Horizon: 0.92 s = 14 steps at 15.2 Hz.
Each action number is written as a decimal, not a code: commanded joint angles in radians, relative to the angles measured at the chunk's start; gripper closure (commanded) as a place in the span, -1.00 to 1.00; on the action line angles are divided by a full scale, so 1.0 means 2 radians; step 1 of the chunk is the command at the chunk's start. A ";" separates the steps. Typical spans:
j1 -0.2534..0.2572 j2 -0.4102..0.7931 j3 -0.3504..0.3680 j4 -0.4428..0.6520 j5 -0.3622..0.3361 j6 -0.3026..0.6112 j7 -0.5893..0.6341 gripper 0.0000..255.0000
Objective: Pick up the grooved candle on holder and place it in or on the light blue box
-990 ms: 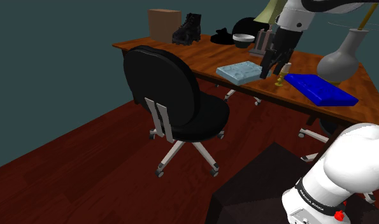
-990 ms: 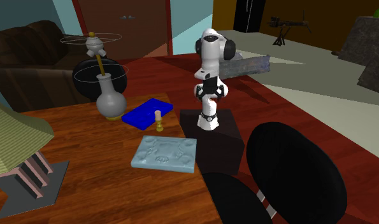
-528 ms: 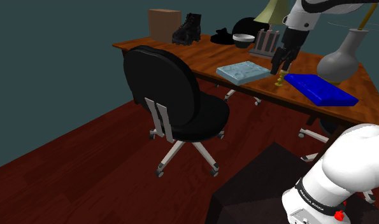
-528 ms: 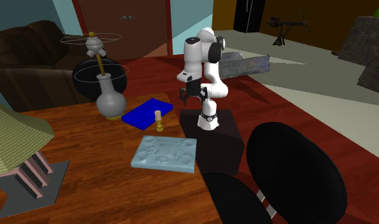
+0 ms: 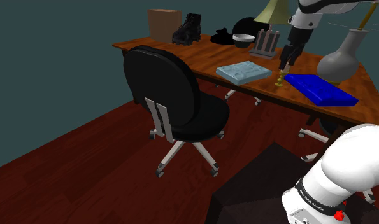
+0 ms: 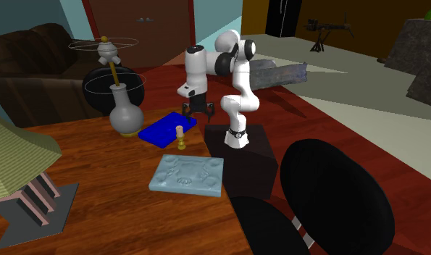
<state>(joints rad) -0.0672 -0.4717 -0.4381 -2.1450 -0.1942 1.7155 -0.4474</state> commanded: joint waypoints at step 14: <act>-0.005 0.111 -0.078 0.048 0.009 0.064 -0.098 -1.00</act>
<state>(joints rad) -0.0769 -0.2500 -0.5937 -2.0389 -0.1755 1.8310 -0.6446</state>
